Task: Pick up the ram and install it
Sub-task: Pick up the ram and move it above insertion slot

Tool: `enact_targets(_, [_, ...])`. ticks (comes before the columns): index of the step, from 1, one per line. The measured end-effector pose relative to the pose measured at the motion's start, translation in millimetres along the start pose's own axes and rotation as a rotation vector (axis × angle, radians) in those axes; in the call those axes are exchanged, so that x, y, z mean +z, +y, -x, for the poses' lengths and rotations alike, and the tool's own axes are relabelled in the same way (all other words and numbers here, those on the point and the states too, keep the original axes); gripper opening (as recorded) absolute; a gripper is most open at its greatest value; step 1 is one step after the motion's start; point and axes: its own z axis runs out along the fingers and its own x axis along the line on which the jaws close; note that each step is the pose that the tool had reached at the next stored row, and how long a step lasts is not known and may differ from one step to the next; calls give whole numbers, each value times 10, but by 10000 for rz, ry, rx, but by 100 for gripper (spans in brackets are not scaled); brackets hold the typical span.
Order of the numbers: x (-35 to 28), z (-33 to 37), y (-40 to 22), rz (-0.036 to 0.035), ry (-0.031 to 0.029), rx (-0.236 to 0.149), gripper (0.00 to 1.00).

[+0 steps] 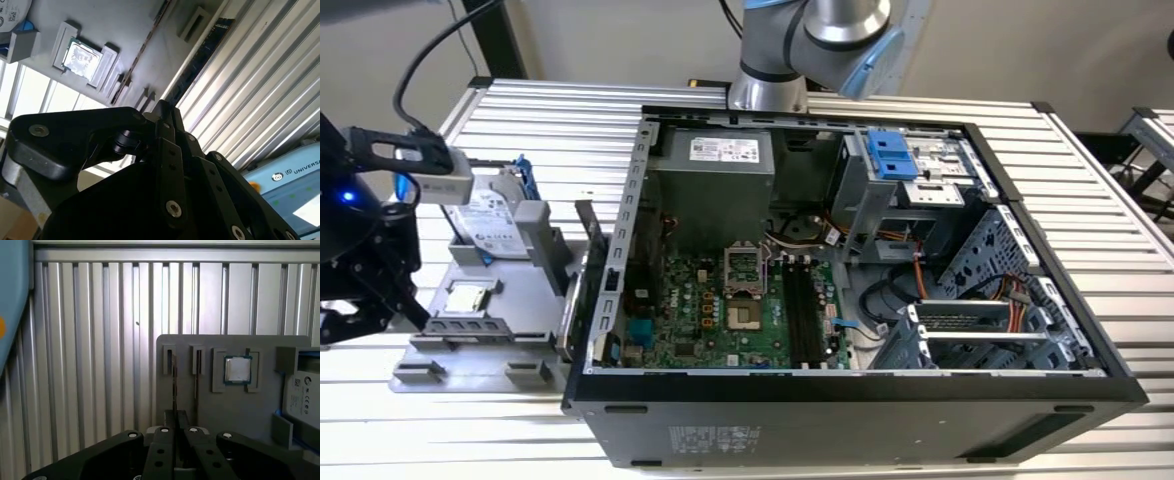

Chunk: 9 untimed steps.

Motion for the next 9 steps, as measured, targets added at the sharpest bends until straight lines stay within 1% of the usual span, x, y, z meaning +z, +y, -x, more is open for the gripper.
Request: enact_targets(9, [-113, 1, 0, 1, -3, 2, 0])
